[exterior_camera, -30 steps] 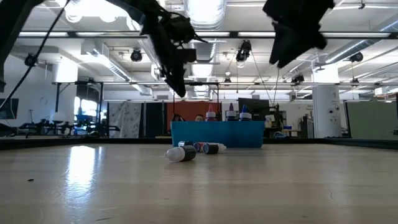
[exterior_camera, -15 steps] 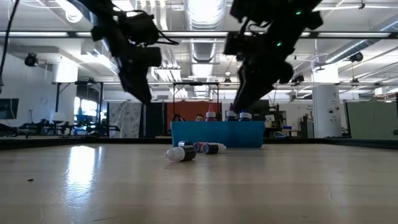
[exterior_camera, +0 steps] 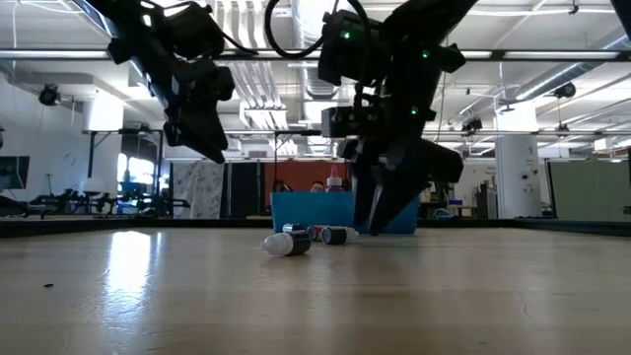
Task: Pick & Place food coloring
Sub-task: Put the small green food coloring bottle into the blue bin, then put the small blue food coloring bottle into the blue bin
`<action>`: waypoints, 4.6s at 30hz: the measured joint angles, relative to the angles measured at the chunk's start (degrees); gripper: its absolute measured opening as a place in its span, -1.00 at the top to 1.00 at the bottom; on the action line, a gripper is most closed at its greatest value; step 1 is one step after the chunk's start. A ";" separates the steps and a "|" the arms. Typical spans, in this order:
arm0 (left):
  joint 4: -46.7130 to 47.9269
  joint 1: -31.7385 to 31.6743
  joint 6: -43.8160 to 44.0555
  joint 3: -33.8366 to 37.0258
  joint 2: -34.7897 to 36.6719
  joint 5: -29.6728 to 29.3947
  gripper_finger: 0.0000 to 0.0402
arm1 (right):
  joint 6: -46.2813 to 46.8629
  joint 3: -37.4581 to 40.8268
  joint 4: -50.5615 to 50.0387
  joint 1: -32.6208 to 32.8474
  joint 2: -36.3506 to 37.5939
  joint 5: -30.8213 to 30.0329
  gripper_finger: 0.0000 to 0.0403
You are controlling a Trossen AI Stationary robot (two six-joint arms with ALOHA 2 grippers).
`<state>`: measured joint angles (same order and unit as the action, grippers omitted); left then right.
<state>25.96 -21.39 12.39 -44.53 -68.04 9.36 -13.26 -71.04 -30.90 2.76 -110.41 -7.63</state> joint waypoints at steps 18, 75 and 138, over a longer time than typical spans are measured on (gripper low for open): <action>-0.31 1.26 3.75 0.00 0.62 -0.47 0.14 | -5.00 -0.83 2.82 -2.97 -1.31 5.08 0.15; -1.08 1.70 5.63 0.00 0.57 -2.00 0.15 | 17.52 1.05 8.03 -4.24 3.77 3.79 0.77; -7.68 4.75 -55.11 -14.65 -29.53 -9.76 0.15 | 48.87 -6.96 -35.64 -9.99 19.70 -7.92 -0.16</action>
<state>18.28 -16.64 -42.72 -59.18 -97.57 -0.40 35.62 -78.01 -66.53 -7.22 -90.71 -15.55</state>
